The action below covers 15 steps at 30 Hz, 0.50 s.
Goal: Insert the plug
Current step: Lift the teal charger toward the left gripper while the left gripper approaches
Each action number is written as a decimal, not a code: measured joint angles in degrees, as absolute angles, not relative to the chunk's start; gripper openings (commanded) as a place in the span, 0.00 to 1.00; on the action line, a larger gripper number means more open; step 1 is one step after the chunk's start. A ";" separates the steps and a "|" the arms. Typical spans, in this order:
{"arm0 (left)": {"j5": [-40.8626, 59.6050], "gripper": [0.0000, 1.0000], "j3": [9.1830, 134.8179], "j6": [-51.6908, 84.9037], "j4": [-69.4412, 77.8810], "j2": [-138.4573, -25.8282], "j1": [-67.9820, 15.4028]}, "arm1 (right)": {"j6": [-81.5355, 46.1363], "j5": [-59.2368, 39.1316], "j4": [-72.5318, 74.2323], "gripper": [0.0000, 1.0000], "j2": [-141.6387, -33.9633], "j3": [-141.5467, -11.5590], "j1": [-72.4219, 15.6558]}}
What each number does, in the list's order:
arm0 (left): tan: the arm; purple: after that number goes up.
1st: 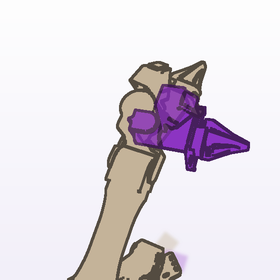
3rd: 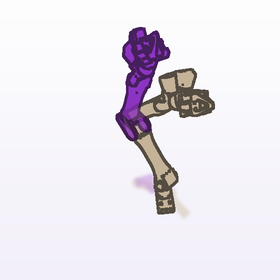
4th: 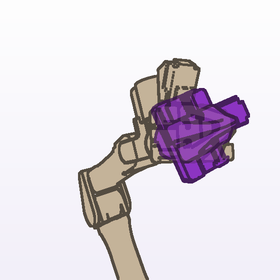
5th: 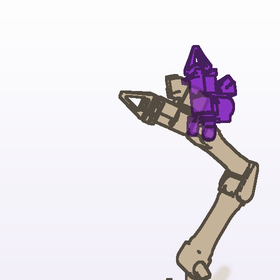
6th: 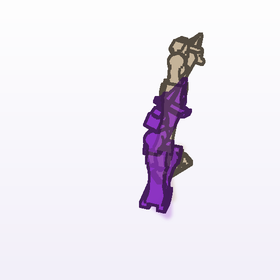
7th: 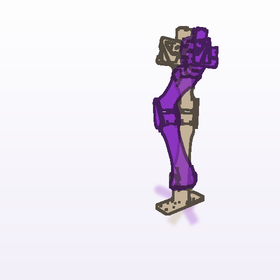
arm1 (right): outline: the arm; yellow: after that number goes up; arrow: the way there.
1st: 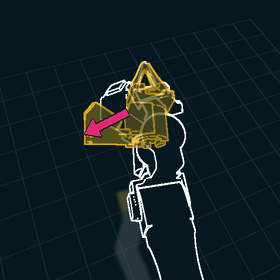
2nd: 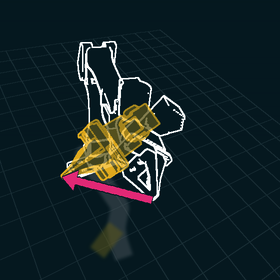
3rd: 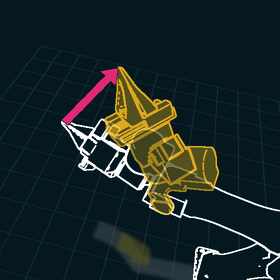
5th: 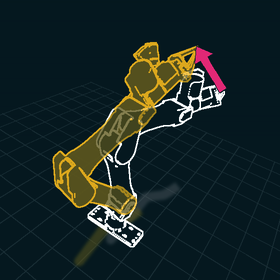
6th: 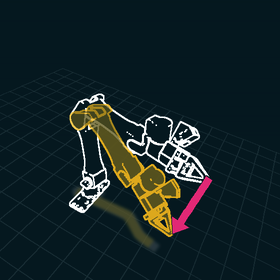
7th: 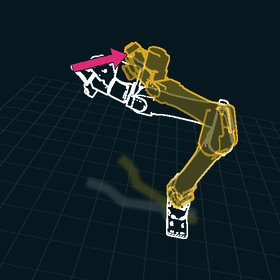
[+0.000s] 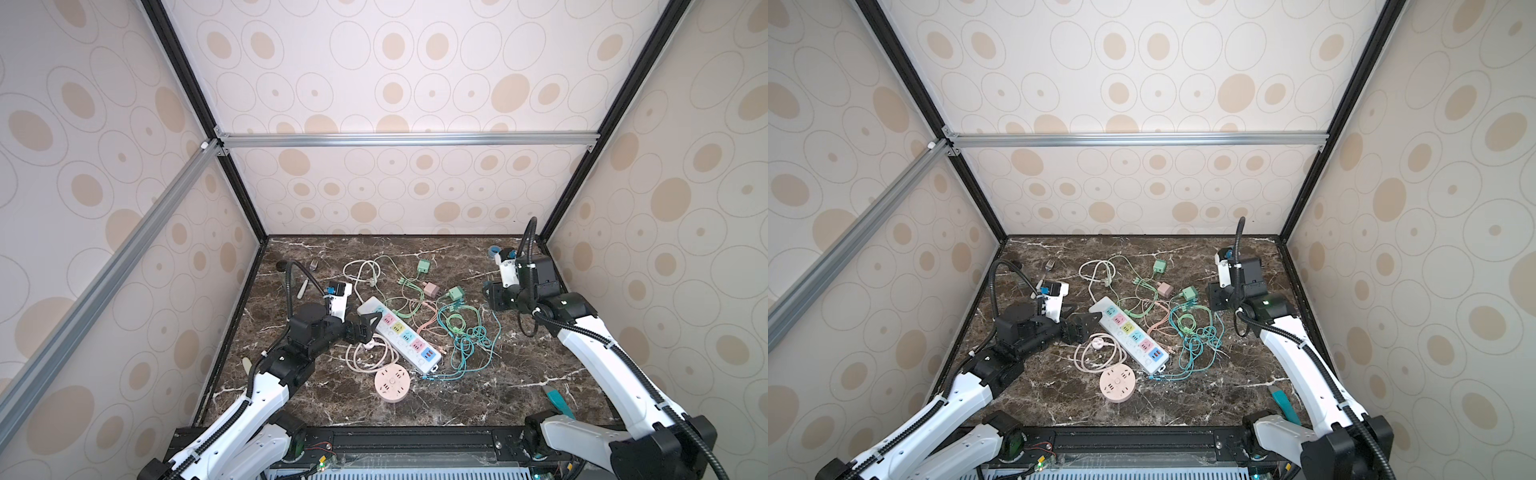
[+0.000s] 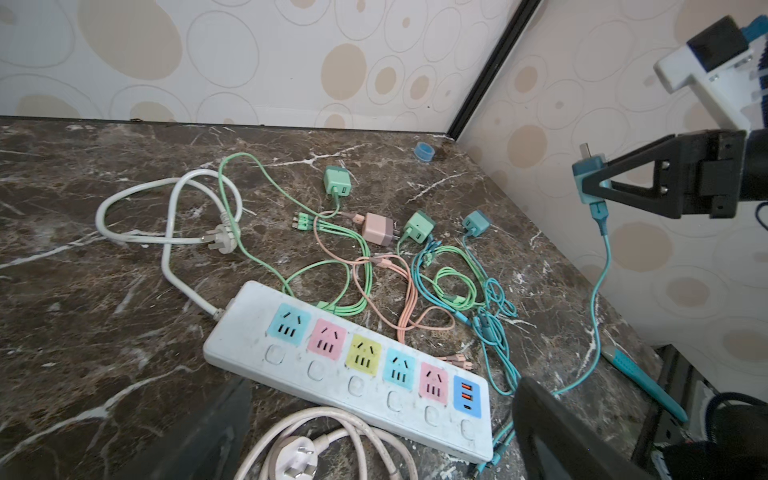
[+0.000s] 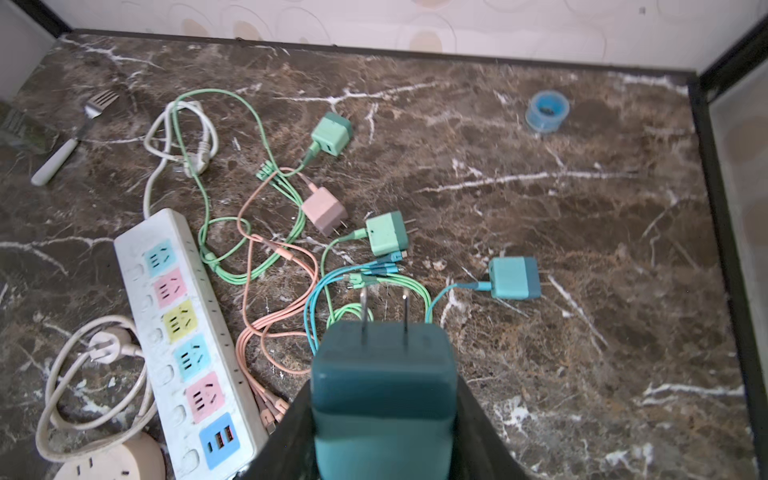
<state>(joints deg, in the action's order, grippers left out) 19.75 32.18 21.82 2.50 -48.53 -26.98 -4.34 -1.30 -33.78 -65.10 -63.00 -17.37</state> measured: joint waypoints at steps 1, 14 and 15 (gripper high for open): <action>20.49 0.97 32.29 21.93 2.70 -48.53 -27.24 | -3.33 -1.21 -33.67 0.33 -64.53 -63.07 -19.38; 28.97 0.97 34.83 23.20 3.84 -49.28 -29.36 | 7.94 -1.26 -30.68 0.34 -62.50 -62.94 -38.15; 29.76 0.97 34.98 23.35 3.90 -49.56 -29.58 | 8.62 -1.08 -30.46 0.34 -62.65 -62.94 -39.33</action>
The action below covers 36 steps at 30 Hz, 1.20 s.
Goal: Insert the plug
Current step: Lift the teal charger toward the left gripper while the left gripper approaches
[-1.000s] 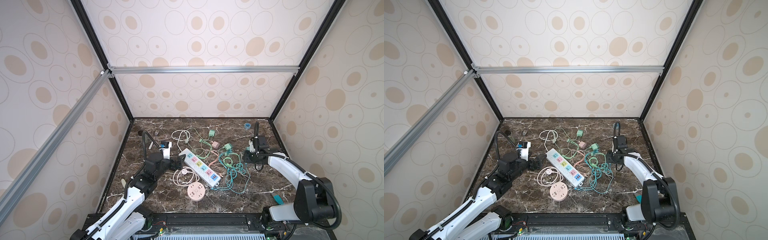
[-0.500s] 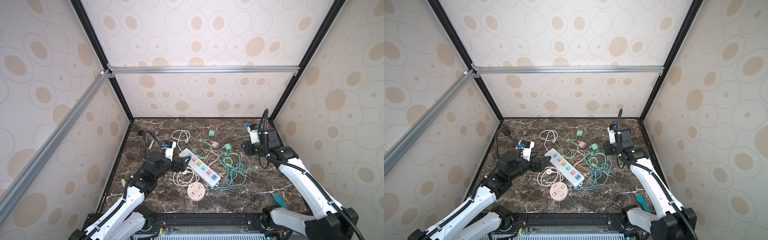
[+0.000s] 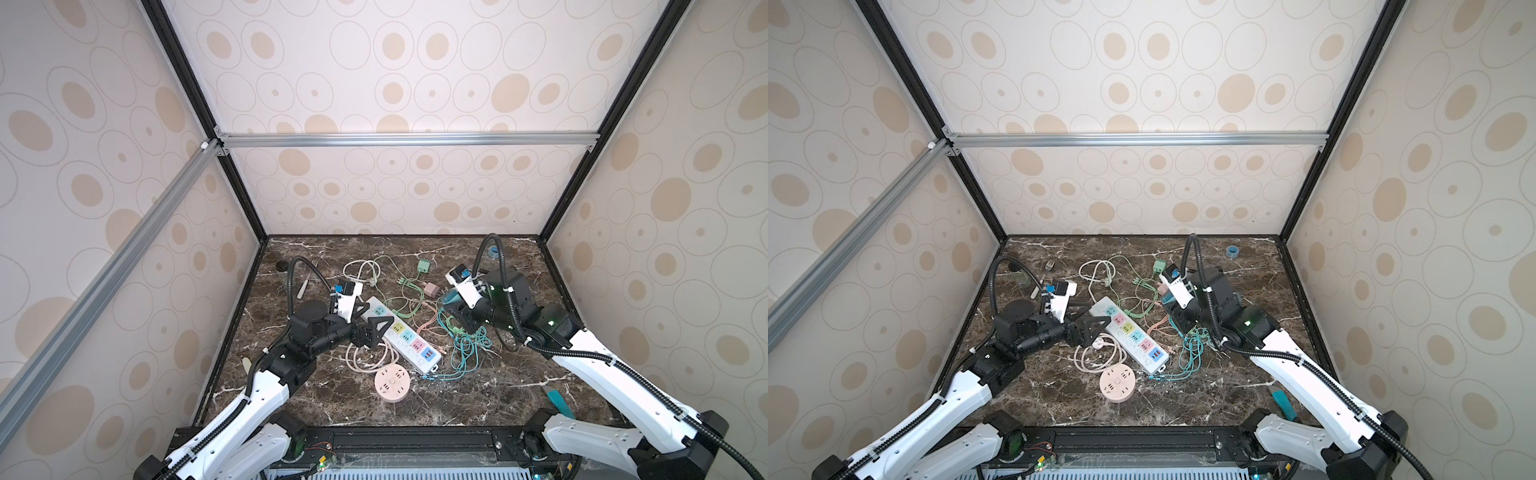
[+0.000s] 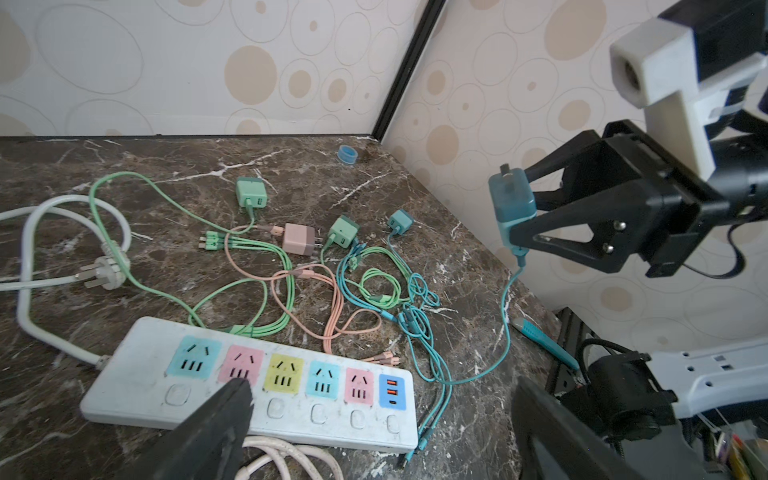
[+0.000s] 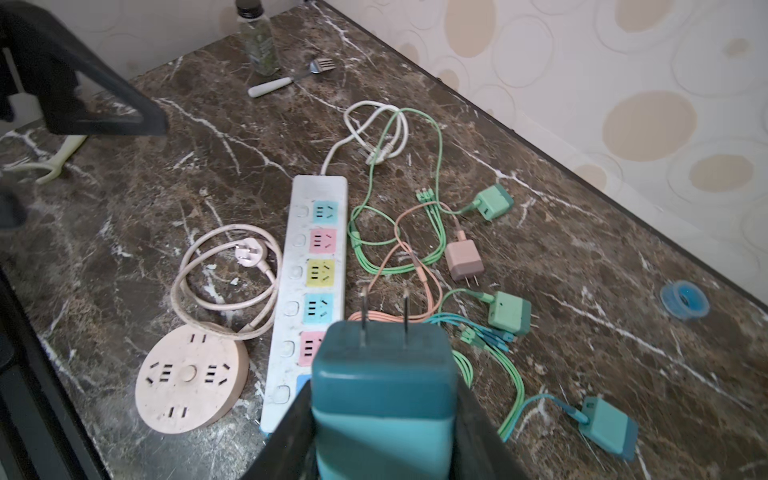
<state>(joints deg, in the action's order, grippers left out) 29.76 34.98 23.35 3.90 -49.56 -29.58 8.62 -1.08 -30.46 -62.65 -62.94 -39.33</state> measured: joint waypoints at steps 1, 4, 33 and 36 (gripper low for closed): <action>30.59 0.97 35.07 23.53 4.05 -49.87 -29.80 | 9.52 -0.69 -30.06 0.33 -62.81 -62.81 -40.66; 33.10 0.97 35.07 24.40 4.27 -50.54 -30.41 | 11.09 -0.01 -28.36 0.33 -62.89 -61.54 -43.51; 45.19 0.73 35.07 29.52 10.68 -56.73 -32.03 | 16.67 5.65 -17.52 0.32 -66.50 -55.00 -58.11; 45.39 0.67 35.07 29.74 10.70 -56.99 -32.21 | 17.28 6.28 -17.10 0.32 -68.20 -55.37 -59.18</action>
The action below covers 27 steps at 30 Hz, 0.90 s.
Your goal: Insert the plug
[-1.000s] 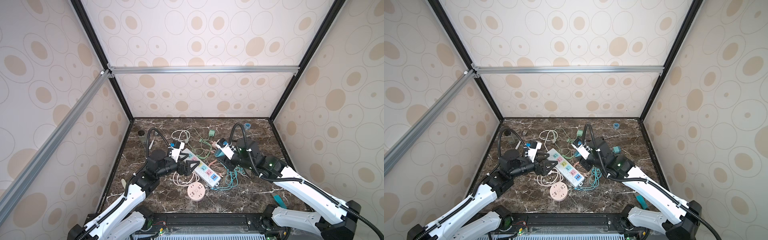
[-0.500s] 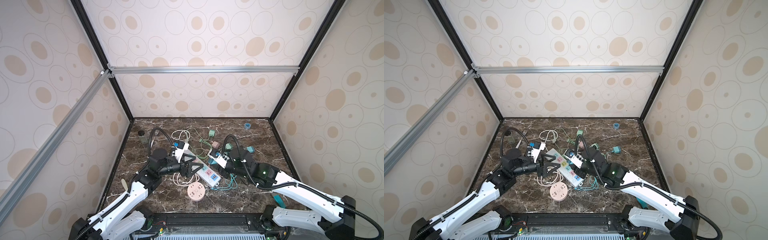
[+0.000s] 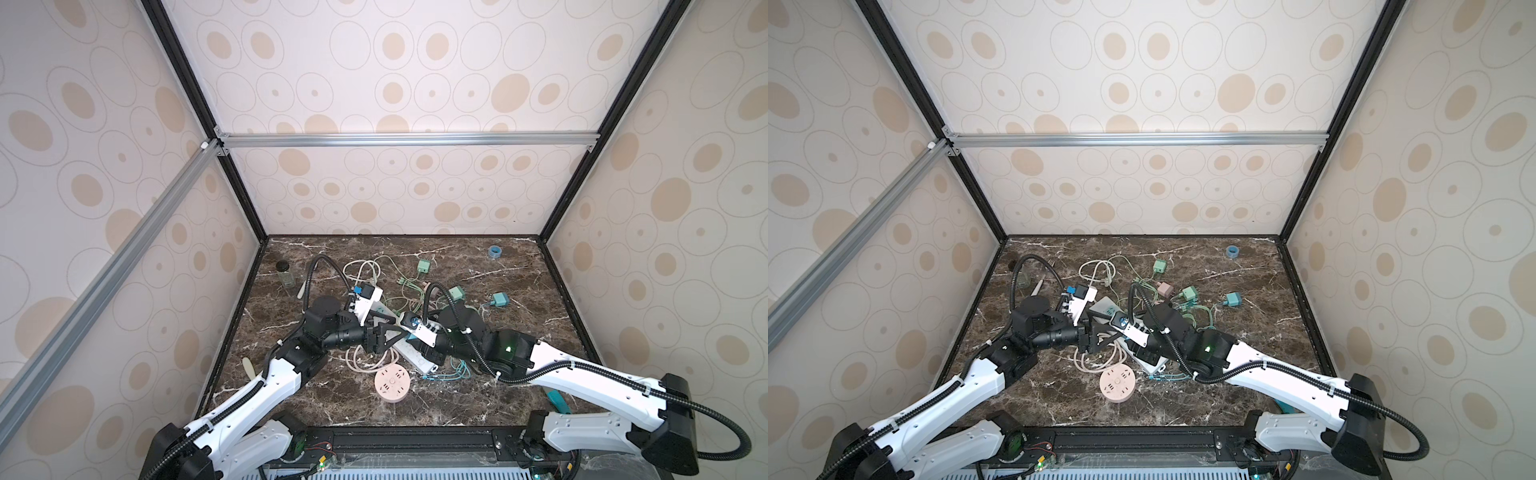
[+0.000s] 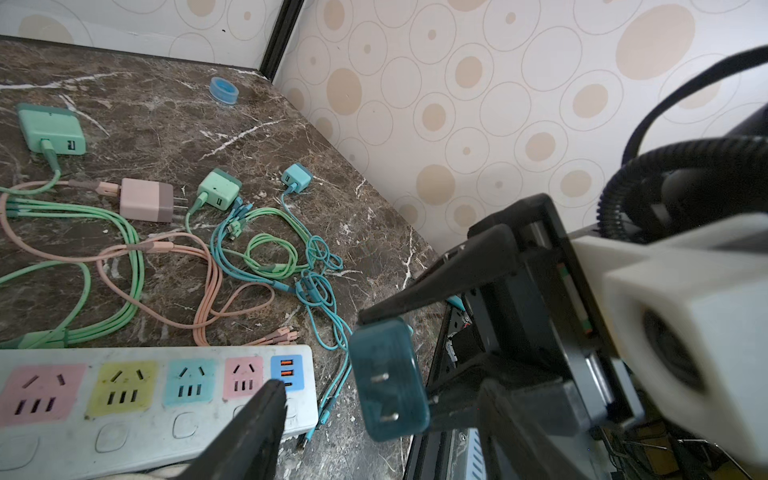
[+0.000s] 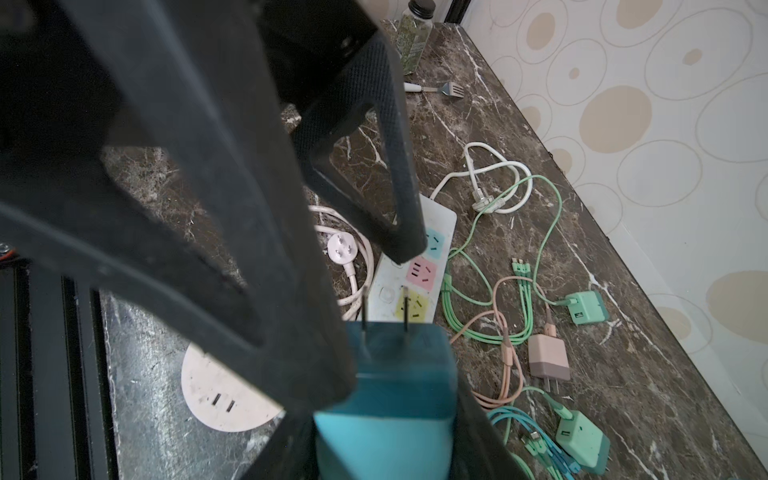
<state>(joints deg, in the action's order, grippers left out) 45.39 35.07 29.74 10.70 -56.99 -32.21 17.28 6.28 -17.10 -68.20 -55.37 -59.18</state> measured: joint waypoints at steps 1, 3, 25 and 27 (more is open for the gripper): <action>45.54 0.66 35.07 29.80 10.70 -57.06 -32.29 | 17.45 6.42 -16.97 0.32 -68.62 -55.40 -59.37; 45.82 0.62 35.07 29.76 10.68 -57.21 -32.45 | 17.61 6.76 -16.71 0.32 -69.19 -55.40 -59.75; 46.11 0.39 35.55 29.15 10.31 -59.24 -33.45 | 20.71 9.93 -15.09 0.32 -70.30 -57.01 -61.95; 45.69 0.35 35.73 29.12 10.00 -59.02 -33.47 | 20.91 10.28 -14.96 0.32 -70.41 -57.01 -62.08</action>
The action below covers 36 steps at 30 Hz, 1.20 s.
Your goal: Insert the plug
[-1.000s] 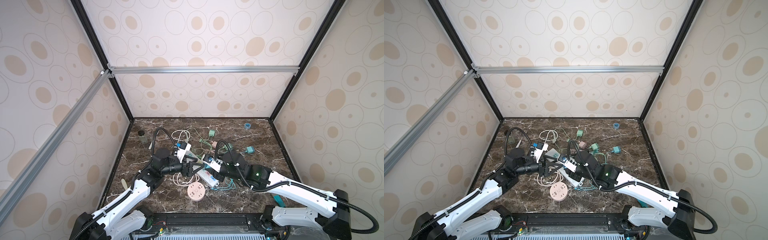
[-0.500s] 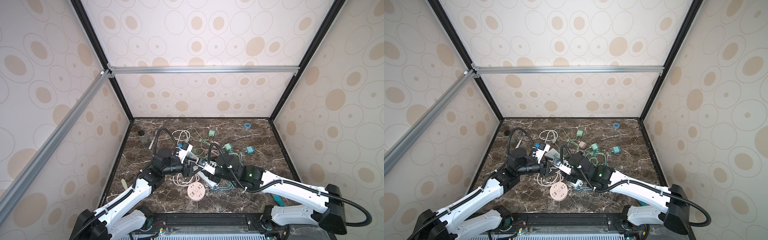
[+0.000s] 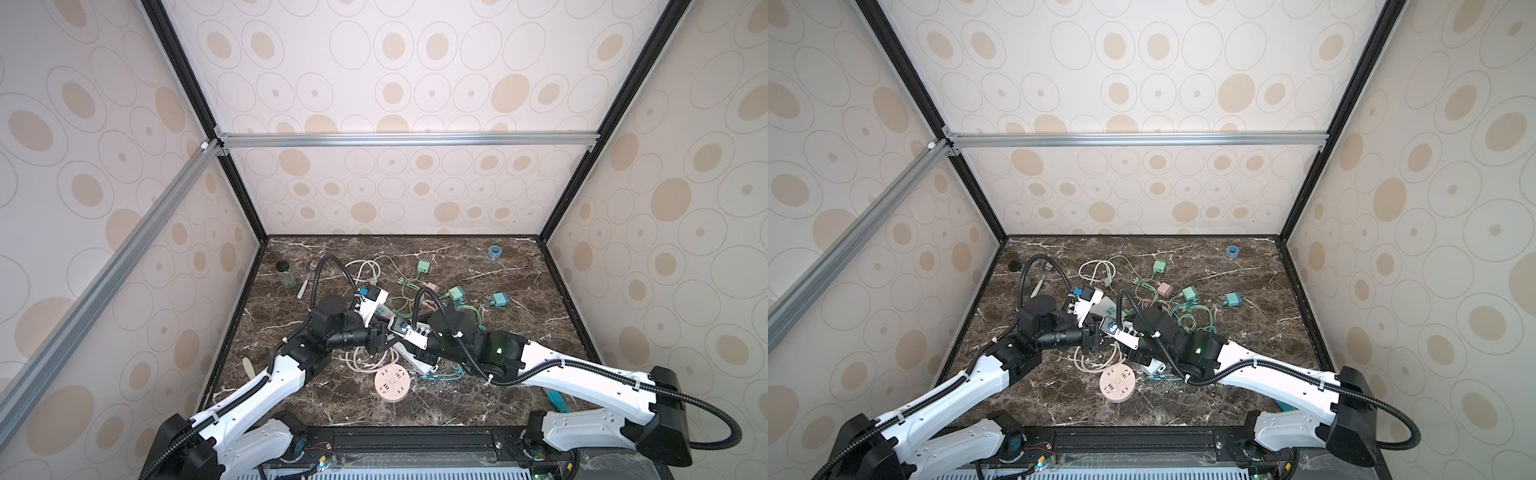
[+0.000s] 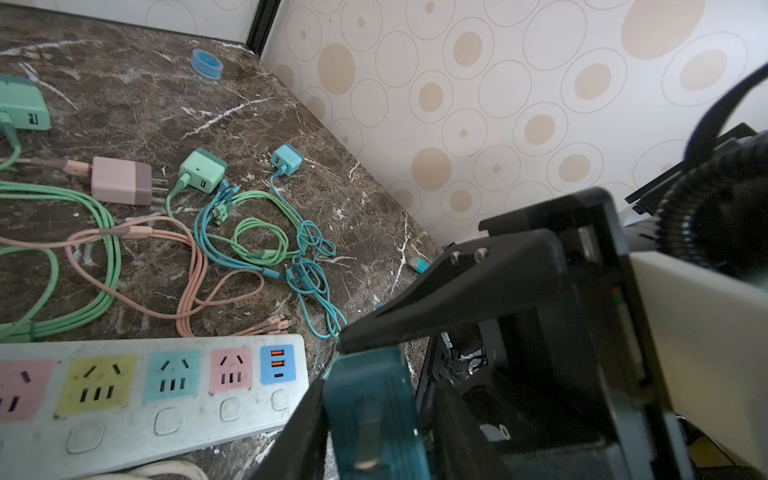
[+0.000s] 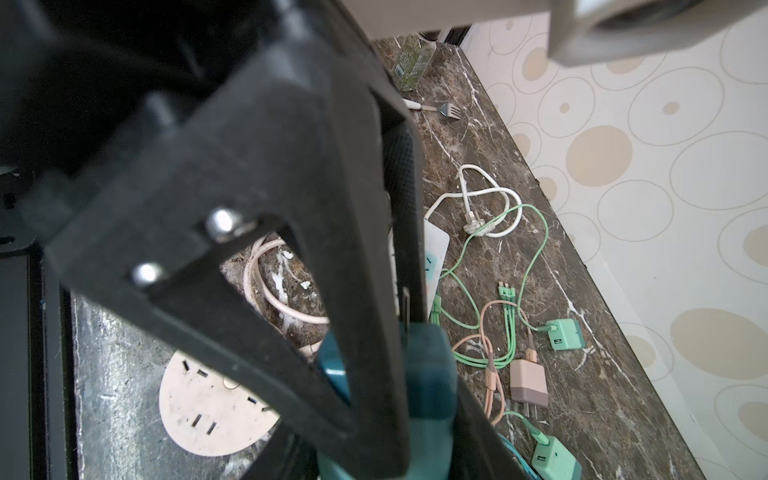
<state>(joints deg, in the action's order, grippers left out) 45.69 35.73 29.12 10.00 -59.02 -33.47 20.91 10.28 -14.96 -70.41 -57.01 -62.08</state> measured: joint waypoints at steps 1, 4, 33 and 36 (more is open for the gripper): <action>45.50 0.32 35.73 29.19 9.96 -59.02 -33.47 | 20.99 10.57 -14.94 0.32 -70.41 -57.04 -62.19; 44.75 0.25 35.83 30.57 9.56 -59.02 -33.47 | 21.65 11.68 -14.90 0.32 -70.48 -57.04 -62.30; 34.44 0.00 35.86 31.51 13.43 -56.27 -33.61 | -0.54 8.69 -16.23 0.70 -48.51 -46.96 -62.46; 34.11 0.00 35.16 32.53 16.69 -55.24 -33.61 | -5.08 6.33 -13.02 0.69 -45.17 -43.16 -62.46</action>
